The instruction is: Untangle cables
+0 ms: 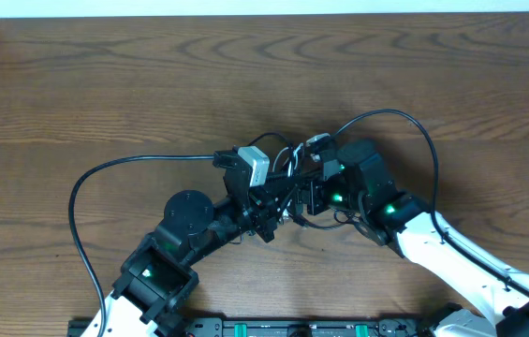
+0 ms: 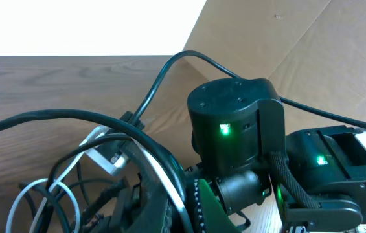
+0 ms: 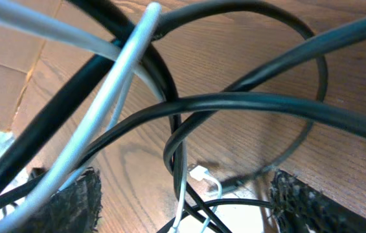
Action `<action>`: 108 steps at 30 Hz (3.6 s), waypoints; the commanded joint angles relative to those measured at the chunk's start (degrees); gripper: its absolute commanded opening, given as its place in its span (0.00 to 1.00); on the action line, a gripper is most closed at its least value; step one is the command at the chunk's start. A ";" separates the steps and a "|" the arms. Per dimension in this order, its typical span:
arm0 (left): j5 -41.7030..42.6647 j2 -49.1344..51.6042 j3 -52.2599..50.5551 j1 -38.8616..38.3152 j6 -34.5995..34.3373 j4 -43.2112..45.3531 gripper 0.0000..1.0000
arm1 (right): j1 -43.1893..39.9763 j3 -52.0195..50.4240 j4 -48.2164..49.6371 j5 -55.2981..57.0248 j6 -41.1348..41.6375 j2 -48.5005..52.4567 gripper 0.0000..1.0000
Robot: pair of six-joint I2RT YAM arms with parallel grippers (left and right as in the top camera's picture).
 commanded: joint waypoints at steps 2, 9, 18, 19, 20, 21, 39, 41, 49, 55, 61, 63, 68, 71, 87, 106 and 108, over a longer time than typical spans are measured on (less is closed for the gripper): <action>1.40 -0.28 0.72 -0.02 -0.57 0.52 0.08 | 1.20 0.85 0.33 3.72 -0.98 1.49 0.65; 1.38 -0.28 0.72 -0.02 -0.52 0.50 0.07 | 1.22 0.85 -0.02 3.72 -0.98 2.69 0.10; 1.29 -0.28 0.72 -0.02 -0.42 -0.92 0.07 | 0.11 0.87 -0.83 1.81 -0.76 2.03 0.01; 1.22 -0.26 0.72 -0.02 -0.11 -1.29 0.07 | -0.17 0.85 -0.83 0.85 -0.76 1.77 0.01; 0.68 -0.28 0.72 -0.02 0.15 -1.90 0.08 | -0.70 0.87 -0.81 -0.79 -0.76 1.33 0.01; -0.09 -0.28 0.72 -0.02 0.15 -2.62 0.08 | -1.20 0.87 -0.81 -2.19 -0.76 0.76 0.01; -17.40 -0.26 0.72 0.00 0.15 -14.69 0.07 | -7.39 0.87 -6.05 -8.37 -0.83 -18.86 0.01; -19.19 -0.26 0.72 0.00 0.15 -15.65 0.07 | -7.76 0.87 -7.34 -8.41 -0.83 -20.70 0.01; -25.66 -0.26 0.72 0.00 0.13 -20.13 0.08 | -8.33 0.87 -8.31 -10.93 -0.81 -25.38 0.01; -26.49 -0.26 0.72 0.04 0.15 -22.03 0.08 | -8.70 0.87 -8.26 -10.99 -0.76 -27.39 0.01; -31.56 -0.26 0.72 0.04 0.15 -24.28 0.08 | -9.51 0.87 -8.33 -11.19 -0.76 -28.59 0.01; -32.81 -0.28 0.72 0.04 0.15 -24.48 0.08 | -9.55 0.87 -8.33 -11.17 -0.79 -28.85 0.01; -37.27 -0.26 0.72 0.04 0.15 -24.94 0.08 | -9.55 0.87 -8.39 -11.17 -0.79 -28.83 0.01; -39.87 -0.26 0.72 0.04 0.13 -25.81 0.08 | -9.55 0.87 -8.37 -11.17 -0.79 -28.85 0.01; -43.06 -0.28 0.72 0.04 0.11 -28.04 0.08 | -14.01 0.87 -9.94 -8.55 -0.85 -28.87 0.01; -43.30 -0.28 0.72 0.04 0.13 -28.30 0.08 | -27.17 0.87 -29.31 7.02 -0.85 -28.83 0.05; -43.30 -0.28 0.72 0.04 0.13 -28.30 0.08 | -27.43 0.87 -30.88 9.03 -1.07 -28.83 0.14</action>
